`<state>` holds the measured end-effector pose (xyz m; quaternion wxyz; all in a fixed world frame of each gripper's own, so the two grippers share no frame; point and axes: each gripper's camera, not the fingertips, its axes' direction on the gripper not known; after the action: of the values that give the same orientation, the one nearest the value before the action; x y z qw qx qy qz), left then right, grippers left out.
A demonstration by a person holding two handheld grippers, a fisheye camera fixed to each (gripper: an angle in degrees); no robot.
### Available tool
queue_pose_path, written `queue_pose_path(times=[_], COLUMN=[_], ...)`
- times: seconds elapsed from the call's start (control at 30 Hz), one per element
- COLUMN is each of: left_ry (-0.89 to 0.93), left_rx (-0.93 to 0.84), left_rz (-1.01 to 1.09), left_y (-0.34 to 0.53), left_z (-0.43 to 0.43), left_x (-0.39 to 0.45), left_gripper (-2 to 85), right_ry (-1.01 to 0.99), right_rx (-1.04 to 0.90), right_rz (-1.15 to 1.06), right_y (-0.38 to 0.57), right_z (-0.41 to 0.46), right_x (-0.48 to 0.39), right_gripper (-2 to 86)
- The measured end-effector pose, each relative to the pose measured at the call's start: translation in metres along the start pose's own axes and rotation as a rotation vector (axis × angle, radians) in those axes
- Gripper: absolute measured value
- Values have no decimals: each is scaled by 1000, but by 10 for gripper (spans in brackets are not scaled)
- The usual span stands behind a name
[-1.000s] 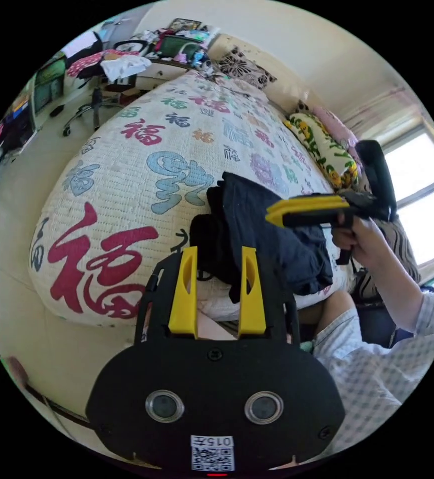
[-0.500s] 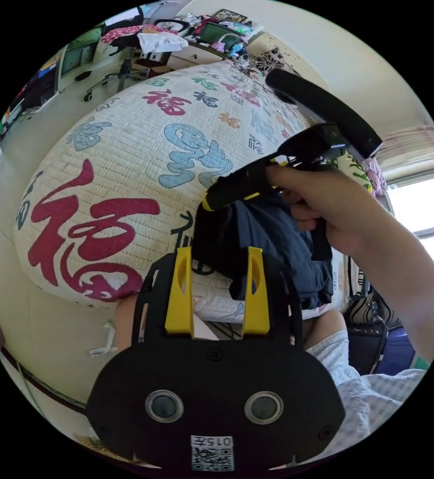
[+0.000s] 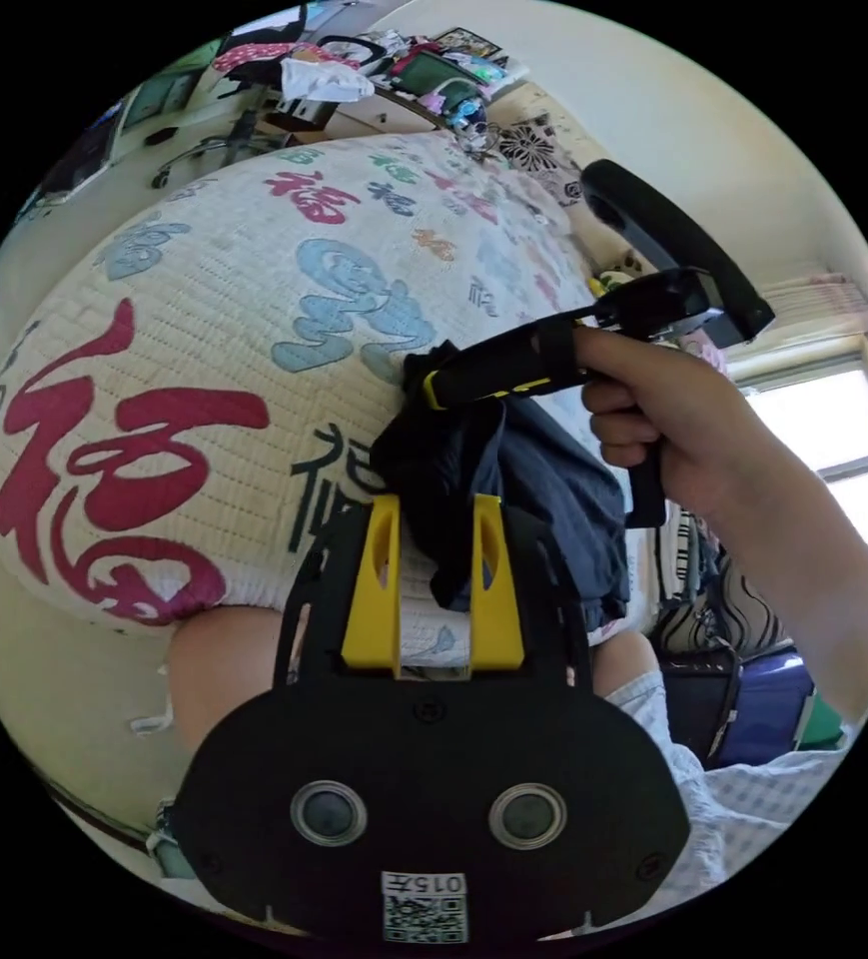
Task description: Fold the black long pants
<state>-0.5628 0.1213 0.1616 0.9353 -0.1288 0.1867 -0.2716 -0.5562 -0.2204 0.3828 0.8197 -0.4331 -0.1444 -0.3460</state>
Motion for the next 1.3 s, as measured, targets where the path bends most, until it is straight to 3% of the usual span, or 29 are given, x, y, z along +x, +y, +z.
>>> queue_pose_path(times=[0.17,0.4,0.6,0.77,0.9,1.07,1.17,1.23,1.3], left_ry=[75,43,23,100,114,100,100,194,229], left_rx=[93,357,566,571,438,244,-89,-332,-352], left_rz=[27,215,491,675,773,830,882,897,916], left_y=[14,17,40,58,69,92,115,134,142], left_z=[-23,-144,-240,-230,-151,16,157,229,238], left_x=[11,79,193,292,367,438,472,488,499], left_gripper=[66,63,62,61,61,65,83,94,99], right_ry=[-67,-320,-510,-679,-734,-861,-838,-774,-782], right_rx=[80,353,687,873,923,849,622,592,675], right_rz=[14,-112,-329,-327,-222,59,394,557,594], right_y=[33,99,229,356,422,499,534,568,601], right_z=[-26,-126,-237,-252,-206,-57,51,85,95], right_x=[29,52,100,212,306,483,574,604,618], right_gripper=[42,39,40,36,36,46,72,80,85])
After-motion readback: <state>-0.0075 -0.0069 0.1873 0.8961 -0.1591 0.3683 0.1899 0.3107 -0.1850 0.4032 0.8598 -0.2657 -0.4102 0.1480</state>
